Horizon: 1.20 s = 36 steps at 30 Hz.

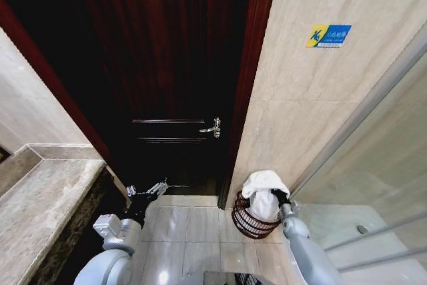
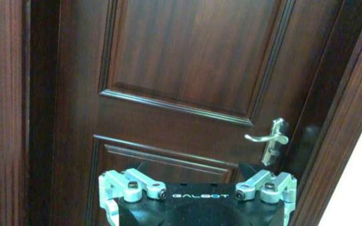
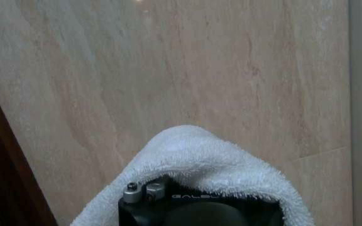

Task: Discard the used towel into the hamper.

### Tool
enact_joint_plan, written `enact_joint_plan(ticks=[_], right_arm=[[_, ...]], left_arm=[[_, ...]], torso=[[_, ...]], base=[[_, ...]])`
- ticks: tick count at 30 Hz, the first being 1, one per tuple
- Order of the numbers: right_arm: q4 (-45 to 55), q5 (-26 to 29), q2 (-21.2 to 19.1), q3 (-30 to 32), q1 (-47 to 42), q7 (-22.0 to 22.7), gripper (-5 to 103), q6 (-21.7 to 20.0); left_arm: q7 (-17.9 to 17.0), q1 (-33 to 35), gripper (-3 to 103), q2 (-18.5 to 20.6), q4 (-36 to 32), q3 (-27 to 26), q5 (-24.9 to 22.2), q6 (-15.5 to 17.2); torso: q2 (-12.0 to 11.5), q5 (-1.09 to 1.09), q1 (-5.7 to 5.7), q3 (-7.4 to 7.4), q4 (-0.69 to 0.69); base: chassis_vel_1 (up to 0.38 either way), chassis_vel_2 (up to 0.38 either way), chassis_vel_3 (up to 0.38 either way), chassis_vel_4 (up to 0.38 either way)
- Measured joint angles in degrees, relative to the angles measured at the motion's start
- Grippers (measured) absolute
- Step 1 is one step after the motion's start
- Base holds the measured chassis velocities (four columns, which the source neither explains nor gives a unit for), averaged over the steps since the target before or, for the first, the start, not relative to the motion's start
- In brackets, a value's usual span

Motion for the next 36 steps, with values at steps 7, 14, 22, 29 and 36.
enact_joint_plan(ticks=[7,14,22,29,36], right_arm=[[0.0,-1.6,0.3,0.0,-0.9,1.2,12,-3.9],[-2.8,-2.6,-0.2,-1.6,-1.5,3.5,12,-11.7],[-4.9,-5.6,-1.3,-1.8,-1.1,3.3,12,-14.9],[-5.0,-6.4,-2.1,-1.6,2.9,2.5,12,-19.2],[-6.2,-8.4,-2.5,-1.9,3.7,2.1,12,-19.5]], left_arm=[[0.0,0.0,97,0.0,0.0,0.0,0.0,0.0],[0.0,0.0,97,0.0,0.0,0.0,0.0,0.0],[0.0,0.0,97,0.0,0.0,0.0,0.0,0.0],[0.0,0.0,97,0.0,0.0,0.0,0.0,0.0],[0.0,0.0,97,0.0,0.0,0.0,0.0,0.0]], torso=[[0.0,0.00,0.00,0.00,0.00],[0.0,0.02,0.00,0.00,0.00],[0.0,0.00,0.00,0.00,0.00],[0.0,0.00,0.00,0.01,0.02],[0.0,0.03,0.01,0.01,0.01]], base=[[0.000,0.000,0.000,0.000],[0.000,0.000,0.000,0.000],[0.000,0.000,0.000,0.000],[0.000,0.000,0.000,0.000],[0.000,0.000,0.000,0.000]])
